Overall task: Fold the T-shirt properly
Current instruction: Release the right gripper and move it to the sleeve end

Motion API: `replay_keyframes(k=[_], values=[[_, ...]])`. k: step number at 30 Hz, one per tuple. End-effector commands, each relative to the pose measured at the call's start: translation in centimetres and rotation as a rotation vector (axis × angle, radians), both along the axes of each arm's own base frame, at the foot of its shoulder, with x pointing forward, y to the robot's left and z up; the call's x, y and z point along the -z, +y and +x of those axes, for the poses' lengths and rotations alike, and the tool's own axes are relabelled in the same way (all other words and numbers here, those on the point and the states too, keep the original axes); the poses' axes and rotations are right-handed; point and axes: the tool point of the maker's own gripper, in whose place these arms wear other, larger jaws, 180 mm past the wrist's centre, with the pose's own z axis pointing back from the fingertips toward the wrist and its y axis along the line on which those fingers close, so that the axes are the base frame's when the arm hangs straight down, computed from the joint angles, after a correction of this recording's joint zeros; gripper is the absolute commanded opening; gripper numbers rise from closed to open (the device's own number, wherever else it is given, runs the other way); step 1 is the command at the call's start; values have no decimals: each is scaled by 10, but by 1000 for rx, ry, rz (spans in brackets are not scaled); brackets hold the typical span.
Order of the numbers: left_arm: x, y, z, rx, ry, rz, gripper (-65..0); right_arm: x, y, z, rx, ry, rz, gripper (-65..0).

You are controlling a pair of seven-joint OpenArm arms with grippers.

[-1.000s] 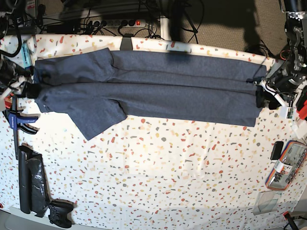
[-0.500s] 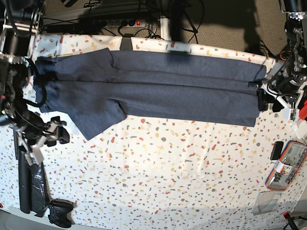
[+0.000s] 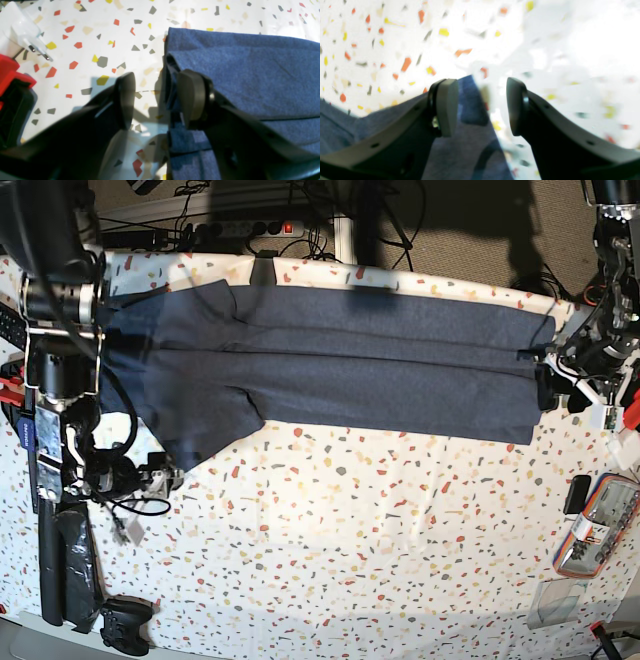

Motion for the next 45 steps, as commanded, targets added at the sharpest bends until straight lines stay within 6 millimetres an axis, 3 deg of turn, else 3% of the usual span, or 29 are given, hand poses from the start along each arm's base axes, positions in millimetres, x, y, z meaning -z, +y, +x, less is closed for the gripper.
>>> replay_keyframes(k=[1, 5, 9, 12, 16, 21, 26, 33, 37, 45], values=[[-17, 5, 10, 0, -59, 10, -354, -22, -1, 18, 7, -60, 20, -338], [-17, 5, 10, 0, -58, 10, -354, -3, 1, 10, 4, 2, -4, -341], [-17, 5, 10, 0, -58, 10, -354, 10, -1, 2, 9, 47, -12, -410], [-17, 5, 10, 0, -59, 10, -354, 14, -2, -2, 9, 69, -14, -480], [-17, 5, 10, 0, -58, 10, -354, 15, -2, -4, 7, 78, -18, -650], [-17, 5, 10, 0, -58, 11, -354, 12, -10, 0, 0, 57, -68, -650], [-17, 5, 10, 0, -57, 11, -354, -9, -10, 14, -20, -20, -105, -650], [-17, 5, 10, 0, -57, 10, -354, -41, 13, 17, -75, -97, -81, -650], [-17, 5, 10, 0, -57, 10, -354, -44, 38, -6, -133, -100, -18, -650], [-17, 5, 10, 0, -57, 10, -354, -51, 91, -77, -289, -164, 48, -650]])
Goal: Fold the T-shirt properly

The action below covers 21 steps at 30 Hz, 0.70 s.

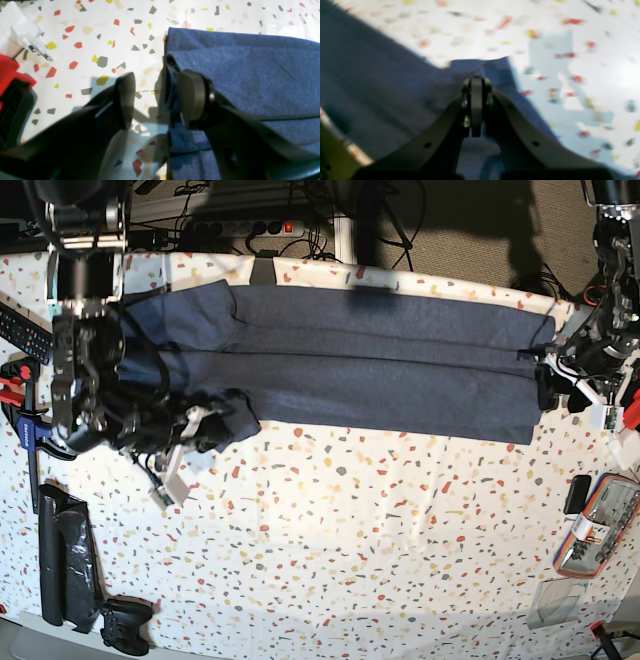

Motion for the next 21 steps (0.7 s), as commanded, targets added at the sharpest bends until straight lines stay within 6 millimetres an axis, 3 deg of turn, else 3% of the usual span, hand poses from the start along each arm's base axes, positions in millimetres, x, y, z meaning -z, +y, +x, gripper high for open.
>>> replay_keyframes(k=[1, 6, 11, 21], values=[[-17, 5, 10, 0, -58, 10, -354, -19, 5, 1, -21, -63, 19, -650], [-17, 5, 10, 0, -58, 10, -354, -27, 35, -45, -104, -88, 76, -650], [-17, 5, 10, 0, -58, 10, -354, -19, 44, -76, -130, -54, 87, -650], [-17, 5, 10, 0, -58, 10, -354, -6, 49, -99, -122, -9, 133, -650]])
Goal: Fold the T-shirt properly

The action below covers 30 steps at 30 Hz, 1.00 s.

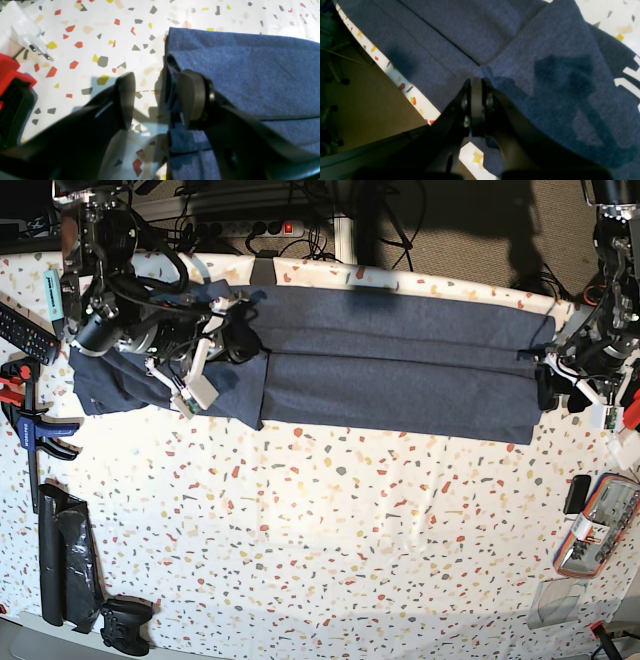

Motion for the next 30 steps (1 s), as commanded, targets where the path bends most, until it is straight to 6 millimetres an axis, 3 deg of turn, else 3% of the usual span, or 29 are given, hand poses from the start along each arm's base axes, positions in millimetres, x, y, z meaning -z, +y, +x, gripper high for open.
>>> replay_keyframes(k=[1, 4, 8, 10, 15, 20, 25, 30], values=[[-17, 5, 10, 0, -57, 10, -354, -13, 2, 6, -6, -41, 25, -650], [-17, 5, 10, 0, -56, 10, -354, -13, 2, 6, -6, -42, 26, -631], [-16, 5, 10, 1, -50, 11, -354, -16, 5, 7, -9, -43, 51, -362], [-17, 7, 10, 0, -52, 10, -354, -23, 11, 6, -13, -40, 107, -309], [-28, 22, 11, -7, -62, 14, -354, -30, 17, 6, -19, -38, 158, -310], [-33, 31, 5, -60, -36, -161, -354, -27, 16, 5, -22, -30, 144, -310], [-5, 14, -15, 0, 70, -348, -354, -27, 16, 5, -22, -29, 143, -310], [18, 14, -30, -31, 105, -523, -356, -27, 16, 4, -23, -27, 141, -310]])
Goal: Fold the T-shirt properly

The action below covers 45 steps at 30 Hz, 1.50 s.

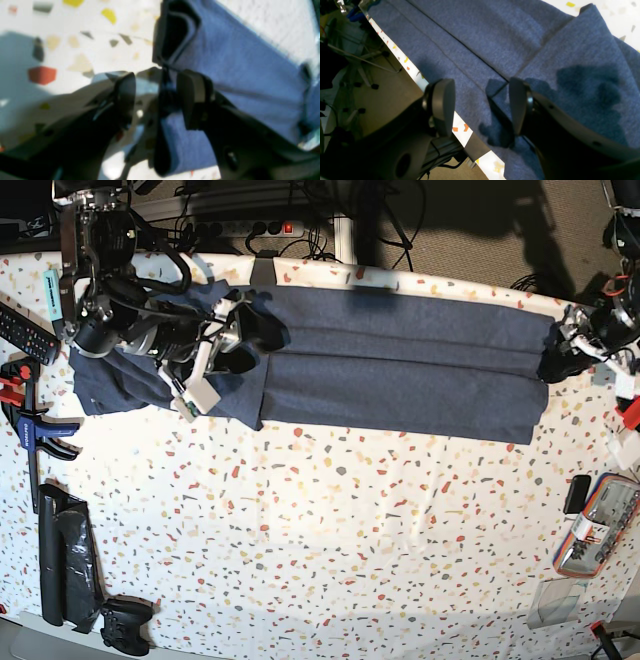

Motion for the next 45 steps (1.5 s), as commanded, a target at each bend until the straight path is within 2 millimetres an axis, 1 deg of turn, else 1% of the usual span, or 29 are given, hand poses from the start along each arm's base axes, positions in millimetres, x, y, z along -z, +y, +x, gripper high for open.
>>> replay_keyframes(k=[1, 4, 6, 10, 16, 19, 22, 26, 30, 32, 35, 36, 41, 45], values=[[-11, 5, 6, 1, -36, -21, -356, -12, 0, 6, -3, -41, 16, -310], [-10, -2, 0, 1, -20, -133, -358, -12, 0, 6, -3, -41, 16, -310], [-11, -6, -2, 2, -12, -176, -358, -12, 0, 6, -3, -41, 16, -310], [-12, -12, -1, -5, -21, -206, -358, -12, 0, 6, -3, -41, 16, -310], [-7, -35, 2, -13, -32, -266, -358, -12, 0, 6, -4, -40, 15, -310], [-8, -42, 8, -10, -43, -275, -358, -12, 0, 6, -4, -40, 15, -310], [-5, -50, 9, 10, -30, -273, -361, -12, 0, 6, -4, -40, 16, -310], [-2, -60, 7, 13, -25, -296, -408, -12, 0, 6, -3, -41, 16, -310], [2, -60, 5, 23, -10, -273, -450, -12, 0, 6, -3, -41, 17, -310], [5, -60, 3, 32, 2, -255, -515, -12, 0, 6, -3, -41, 16, -310], [4, -60, 4, 30, 0, -258, -638, -12, 0, 7, -2, -43, 18, -310], [4, -60, 5, 30, -3, -258, -650, -12, 0, 7, -3, -43, 18, -310], [-2, -57, 10, 31, -19, -256, -650, -12, 0, 6, -4, -40, 16, -310], [-7, -43, 13, 30, -29, -219, -650, -12, 0, 6, -4, -40, 15, -310]])
